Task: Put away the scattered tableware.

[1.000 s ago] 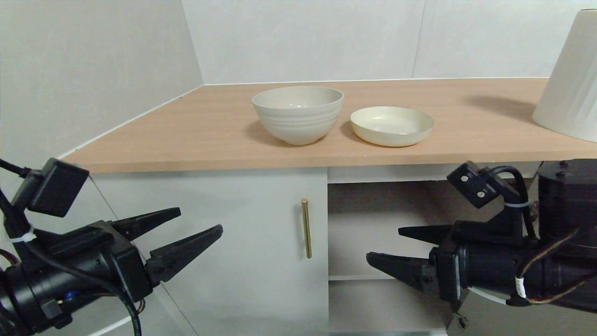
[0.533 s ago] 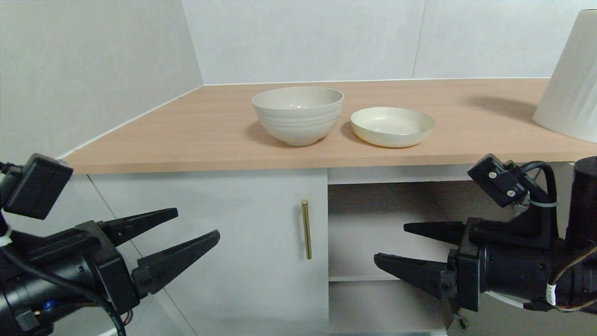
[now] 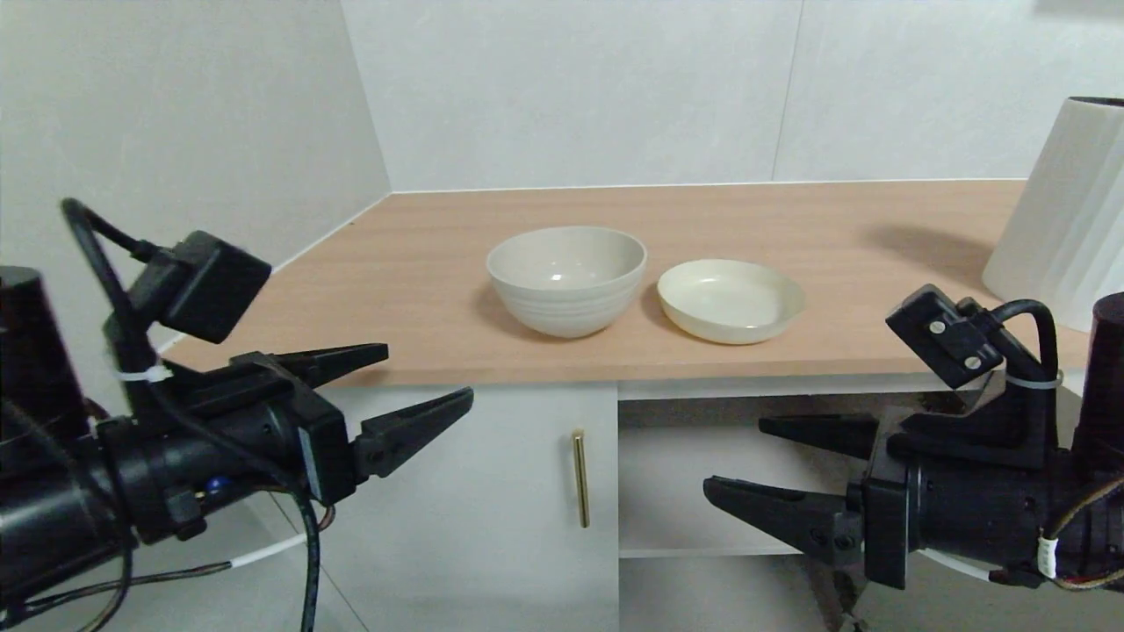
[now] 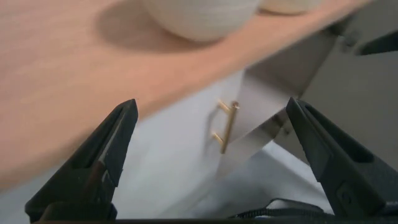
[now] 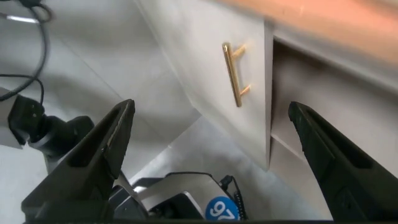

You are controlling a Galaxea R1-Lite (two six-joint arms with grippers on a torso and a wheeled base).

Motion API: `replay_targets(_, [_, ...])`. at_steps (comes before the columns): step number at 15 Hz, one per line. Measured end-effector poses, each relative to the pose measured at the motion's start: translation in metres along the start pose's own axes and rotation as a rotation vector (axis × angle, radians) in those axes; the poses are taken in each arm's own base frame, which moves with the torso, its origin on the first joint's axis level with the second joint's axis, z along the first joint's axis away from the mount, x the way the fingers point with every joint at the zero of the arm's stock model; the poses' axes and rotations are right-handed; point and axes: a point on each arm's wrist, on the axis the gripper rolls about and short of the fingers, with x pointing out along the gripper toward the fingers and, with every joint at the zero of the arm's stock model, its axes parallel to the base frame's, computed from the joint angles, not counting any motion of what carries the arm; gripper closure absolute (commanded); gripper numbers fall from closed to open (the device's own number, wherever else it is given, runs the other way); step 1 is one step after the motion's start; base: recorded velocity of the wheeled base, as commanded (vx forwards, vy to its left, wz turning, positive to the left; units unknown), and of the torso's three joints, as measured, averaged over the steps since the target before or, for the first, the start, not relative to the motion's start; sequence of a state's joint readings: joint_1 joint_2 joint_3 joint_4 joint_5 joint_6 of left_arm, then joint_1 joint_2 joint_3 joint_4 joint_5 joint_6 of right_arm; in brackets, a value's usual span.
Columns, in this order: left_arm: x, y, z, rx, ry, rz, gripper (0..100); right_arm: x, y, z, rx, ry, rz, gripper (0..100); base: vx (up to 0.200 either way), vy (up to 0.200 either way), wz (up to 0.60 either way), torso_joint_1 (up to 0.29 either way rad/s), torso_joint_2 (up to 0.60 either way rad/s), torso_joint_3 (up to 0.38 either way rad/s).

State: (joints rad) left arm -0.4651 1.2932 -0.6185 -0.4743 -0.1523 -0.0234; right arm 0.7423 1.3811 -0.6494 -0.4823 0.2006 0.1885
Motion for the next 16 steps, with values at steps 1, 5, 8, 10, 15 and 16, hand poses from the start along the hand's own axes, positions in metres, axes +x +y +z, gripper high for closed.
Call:
replay_targets(1, [0.007,0.0,-0.001,-0.001,0.015,0.01,0,0.0,0.0,0.0,0.0,0.001,-0.001,0,0.0,0.0,0.0,0.168,-0.47,-0.3])
replay_targets(5, [0.02,0.002,-0.004,-0.009,0.048,0.032,0,0.0,0.0,-0.001,0.001,0.004,-0.001,0,0.0,0.0,0.0,0.181,-0.46,-0.289])
replay_targets(8, [0.026,0.003,-0.004,-0.041,0.06,0.058,0,0.001,-0.001,-0.001,0.002,0.006,-0.002,0,0.0,0.0,0.0,0.199,-0.48,-0.282])
replay_targets(10, [0.028,0.003,-0.004,-0.096,0.09,0.064,0,0.001,-0.001,-0.001,0.003,0.008,-0.005,0,0.0,0.0,0.0,0.215,-0.5,-0.283])
replay_targets(15, [0.033,0.009,0.0,-0.201,0.245,0.105,0,0.009,-0.011,0.002,0.019,0.004,-0.045,0,0.0,0.0,0.0,0.071,-0.16,-0.088])
replay_targets(16, [0.036,0.011,0.004,-0.255,0.235,0.116,0,0.014,-0.015,0.005,0.036,0.022,-0.082,0,0.0,0.0,0.0,0.0,0.0,0.0])
